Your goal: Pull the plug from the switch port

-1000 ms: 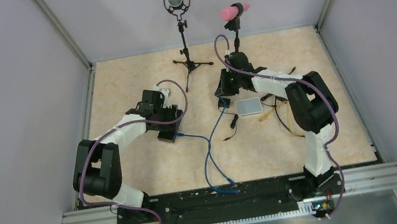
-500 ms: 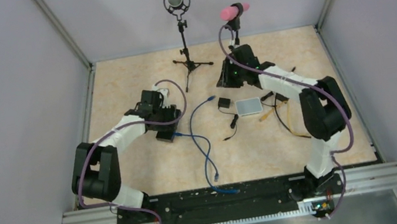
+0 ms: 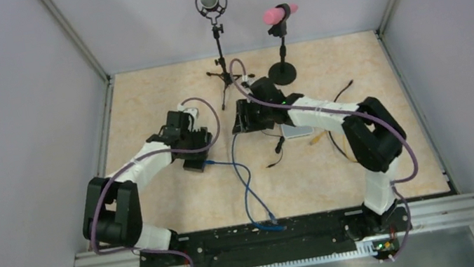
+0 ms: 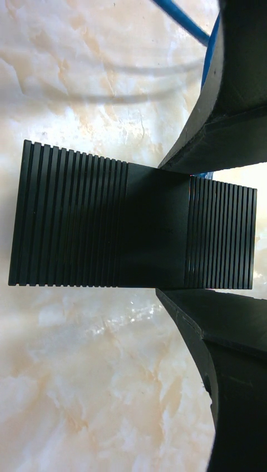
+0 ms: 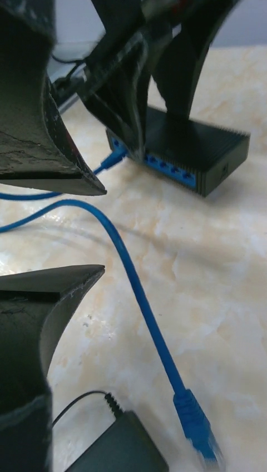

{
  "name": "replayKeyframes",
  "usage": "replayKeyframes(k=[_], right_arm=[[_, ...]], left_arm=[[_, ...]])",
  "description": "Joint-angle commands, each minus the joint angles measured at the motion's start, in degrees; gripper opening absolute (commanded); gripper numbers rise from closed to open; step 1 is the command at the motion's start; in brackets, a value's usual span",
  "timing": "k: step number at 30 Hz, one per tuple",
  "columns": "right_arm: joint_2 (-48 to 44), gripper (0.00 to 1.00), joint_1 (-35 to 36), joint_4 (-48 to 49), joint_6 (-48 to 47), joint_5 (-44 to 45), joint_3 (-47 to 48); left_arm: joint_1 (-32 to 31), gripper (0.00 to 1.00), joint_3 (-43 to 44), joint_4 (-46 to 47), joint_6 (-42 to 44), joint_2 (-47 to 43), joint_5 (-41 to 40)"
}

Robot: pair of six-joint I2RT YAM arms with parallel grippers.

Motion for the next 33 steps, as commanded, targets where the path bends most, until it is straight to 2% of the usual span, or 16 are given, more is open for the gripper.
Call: replayKeyframes(k=[1,5,10,15,19,21,23,26,33], right_arm=[[5.1,0.50,4.0,-4.2,-1.5,4.9,6.3],[5.5,0.52,7.2,-1.9,-0.6,7.5,4.8],[8.7,0.54,9.3,-1.0,-0.5,6.5,6.9],[11.9,0.51,9.8,-4.7,0.5,12.6,8.7],[11.5,0.38,9.8,-4.7,-0.7,14.8,7.5],[10.4,0.22,9.7,-5.4,-1.5,16.6,6.8],[8.1,0.13,9.4,-6.9,-3.2,20.2,6.3],[4.3,0.05,7.5,-7.3,-6.4,21.6,4.1],[2.0,0.02,1.8,-12.7,-18.8,21.8,4.3]], left_arm=[[0.9,0.00,-1.6,0.5,-1.5,-4.6,-3.9],[1.5,0.00,-3.8,1.3,-2.3,-6.9,-4.8],[1.8,0.00,-3.7,0.8,-2.1,-7.7,-5.6],[1.9,0.00,-3.7,0.9,-2.1,-8.8,-5.5],[1.9,0.00,-3.9,1.2,-2.0,-9.1,-5.5],[1.9,0.00,-4.0,1.5,-2.0,-9.0,-5.0],[1.9,0.00,-3.9,1.4,-1.7,-8.5,-4.1],[1.9,0.00,-4.1,2.3,-1.7,-8.1,-3.0],[2.0,0.00,-3.0,2.7,-0.8,-6.6,0.0]])
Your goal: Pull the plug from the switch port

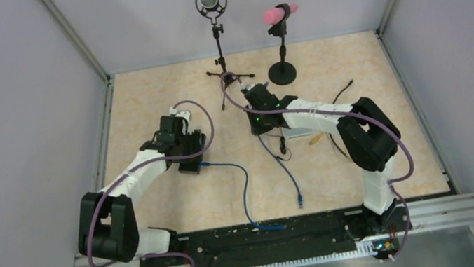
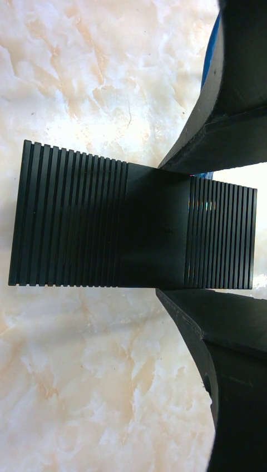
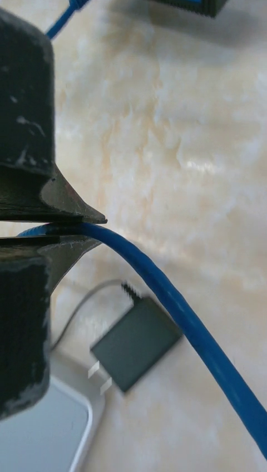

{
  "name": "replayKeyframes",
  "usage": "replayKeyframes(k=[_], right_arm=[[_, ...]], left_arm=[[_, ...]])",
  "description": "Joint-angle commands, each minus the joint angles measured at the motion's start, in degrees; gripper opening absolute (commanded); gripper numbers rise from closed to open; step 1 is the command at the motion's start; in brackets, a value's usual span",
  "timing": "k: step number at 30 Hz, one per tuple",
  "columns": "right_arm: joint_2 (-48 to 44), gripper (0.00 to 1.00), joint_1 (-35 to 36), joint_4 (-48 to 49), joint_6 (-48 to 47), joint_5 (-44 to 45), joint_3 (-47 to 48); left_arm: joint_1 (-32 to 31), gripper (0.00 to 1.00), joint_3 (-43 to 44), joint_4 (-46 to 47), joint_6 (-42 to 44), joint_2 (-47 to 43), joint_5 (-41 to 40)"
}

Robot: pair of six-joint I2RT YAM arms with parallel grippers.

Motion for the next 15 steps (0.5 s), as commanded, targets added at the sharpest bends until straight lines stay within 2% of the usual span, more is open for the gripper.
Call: replayKeyframes(k=[1,8,11,15], right_arm=[[-3.6,0.02,-3.4,-4.7,-10.0,2.1,1.3],[-5.1,0.05,-3.5,-6.1,-18.1,-5.3,-1.2],[-4.8,0.07,-3.4,-5.1,-18.2,-7.0,-0.7],[-4.0,0.13,-3.4,-5.5,-18.5,-9.4,0.4]], left_arm=[[0.2,0.00,1.0,3.4,0.5,0.3,3.4],[0.2,0.00,1.0,3.8,0.7,0.9,4.6],[0.2,0.00,1.5,3.8,0.7,1.3,5.3],[0.2,0.00,1.8,3.8,0.8,1.5,5.6]])
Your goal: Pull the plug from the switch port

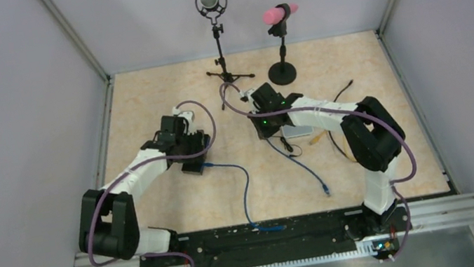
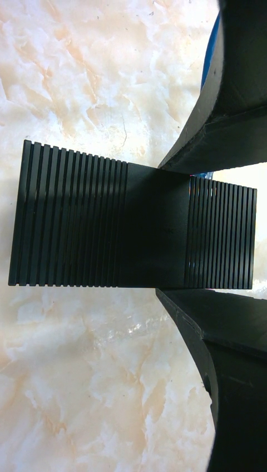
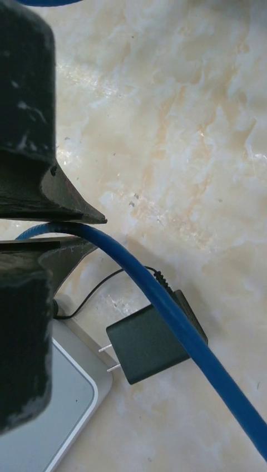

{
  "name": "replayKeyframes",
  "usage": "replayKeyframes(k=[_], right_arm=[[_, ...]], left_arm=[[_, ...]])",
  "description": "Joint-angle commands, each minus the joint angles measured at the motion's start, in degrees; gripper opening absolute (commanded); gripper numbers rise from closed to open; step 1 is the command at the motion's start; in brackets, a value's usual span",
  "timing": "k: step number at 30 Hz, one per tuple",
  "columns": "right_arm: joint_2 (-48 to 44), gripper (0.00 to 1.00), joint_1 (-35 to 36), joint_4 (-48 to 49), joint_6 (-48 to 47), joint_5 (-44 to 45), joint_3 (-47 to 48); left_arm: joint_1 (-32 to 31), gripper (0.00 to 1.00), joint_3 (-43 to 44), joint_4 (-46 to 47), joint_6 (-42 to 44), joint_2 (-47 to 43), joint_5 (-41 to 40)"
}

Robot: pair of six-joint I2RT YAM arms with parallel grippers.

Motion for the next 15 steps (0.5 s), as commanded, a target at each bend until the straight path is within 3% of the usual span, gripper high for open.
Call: replayKeyframes(k=[1,4,9,15], right_arm=[[-1.8,0.15,0.4,0.0,-2.4,-3.8,2.0],[-2.8,0.33,1.1,-0.3,-2.3,-3.8,1.5],[-7.8,0.41,1.1,-0.1,1.7,-4.2,1.1],[-14.2,0.47,1.1,16.5,19.0,-13.4,-9.2]], left_arm=[[0.2,0.00,1.8,3.1,0.3,0.2,1.6],[0.2,0.00,1.9,3.4,0.2,0.9,1.7],[0.2,0.00,2.4,3.8,0.2,2.3,2.6],[0.2,0.00,3.1,4.6,1.4,4.2,6.6]])
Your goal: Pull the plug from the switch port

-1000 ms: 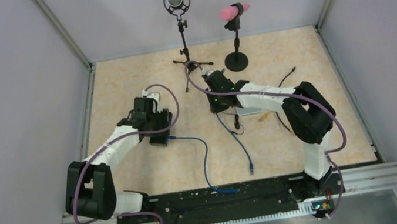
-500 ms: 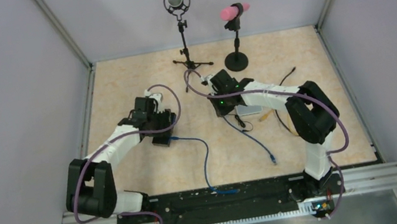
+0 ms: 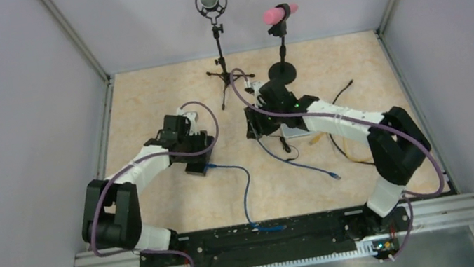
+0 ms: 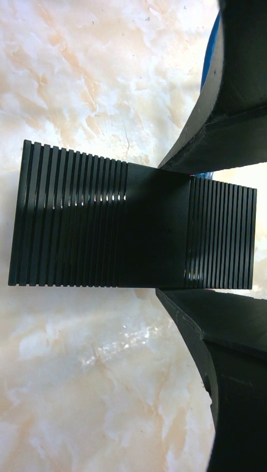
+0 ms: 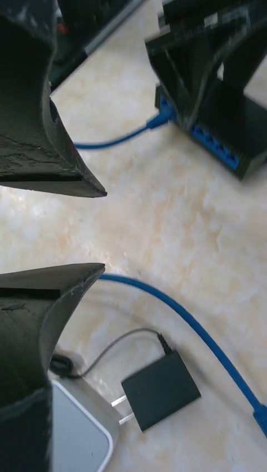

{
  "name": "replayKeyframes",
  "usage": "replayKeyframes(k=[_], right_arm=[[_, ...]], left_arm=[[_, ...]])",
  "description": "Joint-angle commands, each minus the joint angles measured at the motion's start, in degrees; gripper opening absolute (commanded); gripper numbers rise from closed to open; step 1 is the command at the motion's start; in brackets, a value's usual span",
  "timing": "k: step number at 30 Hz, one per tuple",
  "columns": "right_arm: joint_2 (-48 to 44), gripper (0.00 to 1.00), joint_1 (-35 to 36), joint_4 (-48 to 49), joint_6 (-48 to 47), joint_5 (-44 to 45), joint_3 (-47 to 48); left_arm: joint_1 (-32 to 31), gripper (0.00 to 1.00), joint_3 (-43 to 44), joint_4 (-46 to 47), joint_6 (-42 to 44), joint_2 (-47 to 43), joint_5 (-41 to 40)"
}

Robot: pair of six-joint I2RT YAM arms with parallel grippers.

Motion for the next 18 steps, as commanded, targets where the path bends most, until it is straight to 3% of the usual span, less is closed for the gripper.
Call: replayKeyframes(k=[1,6,18], right_arm=[[-5.8,0.48,0.5,14.9,14.6,-8.3,-6.8],[-2.8,0.50,0.6,25.6,23.3,-19.6,-10.1],[1.5,0.51,2.0,30.6,26.9,-21.9,-11.4]], left_arm=[[0.2,0.00,3.0,3.7,1.2,1.3,3.9],[0.2,0.00,2.9,5.0,1.6,1.7,7.8],[0.3,0.00,2.3,8.0,0.3,2.1,12.7]])
